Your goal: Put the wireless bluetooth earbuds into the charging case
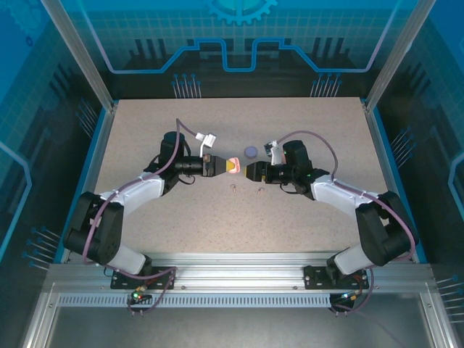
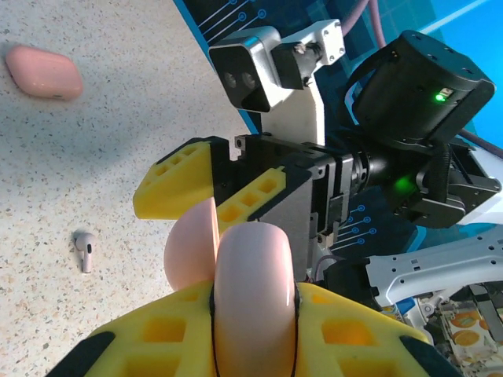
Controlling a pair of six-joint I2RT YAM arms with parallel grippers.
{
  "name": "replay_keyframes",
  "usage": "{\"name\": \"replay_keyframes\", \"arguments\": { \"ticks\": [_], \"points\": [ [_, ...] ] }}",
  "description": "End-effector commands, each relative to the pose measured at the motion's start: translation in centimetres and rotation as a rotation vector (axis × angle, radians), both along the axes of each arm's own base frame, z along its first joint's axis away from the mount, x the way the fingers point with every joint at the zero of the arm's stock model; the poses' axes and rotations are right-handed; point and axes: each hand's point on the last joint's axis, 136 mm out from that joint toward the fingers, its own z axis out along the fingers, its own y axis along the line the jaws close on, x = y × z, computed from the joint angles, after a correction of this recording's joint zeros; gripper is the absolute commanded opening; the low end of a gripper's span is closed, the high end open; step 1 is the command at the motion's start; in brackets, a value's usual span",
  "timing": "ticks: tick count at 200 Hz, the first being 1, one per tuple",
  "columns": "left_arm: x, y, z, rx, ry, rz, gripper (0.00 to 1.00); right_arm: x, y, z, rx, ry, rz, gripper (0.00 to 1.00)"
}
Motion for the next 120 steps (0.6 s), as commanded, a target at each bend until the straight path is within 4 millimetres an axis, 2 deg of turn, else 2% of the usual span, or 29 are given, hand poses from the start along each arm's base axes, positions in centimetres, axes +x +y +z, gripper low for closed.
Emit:
{"name": "replay_keyframes", "arguments": {
  "ticks": [1,43,120],
  "points": [
    [-0.2,-0.3,2.2,-0.023,-0.090,-0.032,0.00,-0.1,-0.6,0.4,0.021,0.004,-0.019,0.64],
    [0.0,-0.4,1.7,-0.023,-0.081,-0.029,0.00,-1.7,0.0,3.2,0.066,-0.045,0.033,0.64],
    [0.1,-0.4,1.2,-0.027,-0.062,-0.028,0.00,-2.1,2.1,5.0,0.090,-0.095,0.100,0.55]
  ]
}}
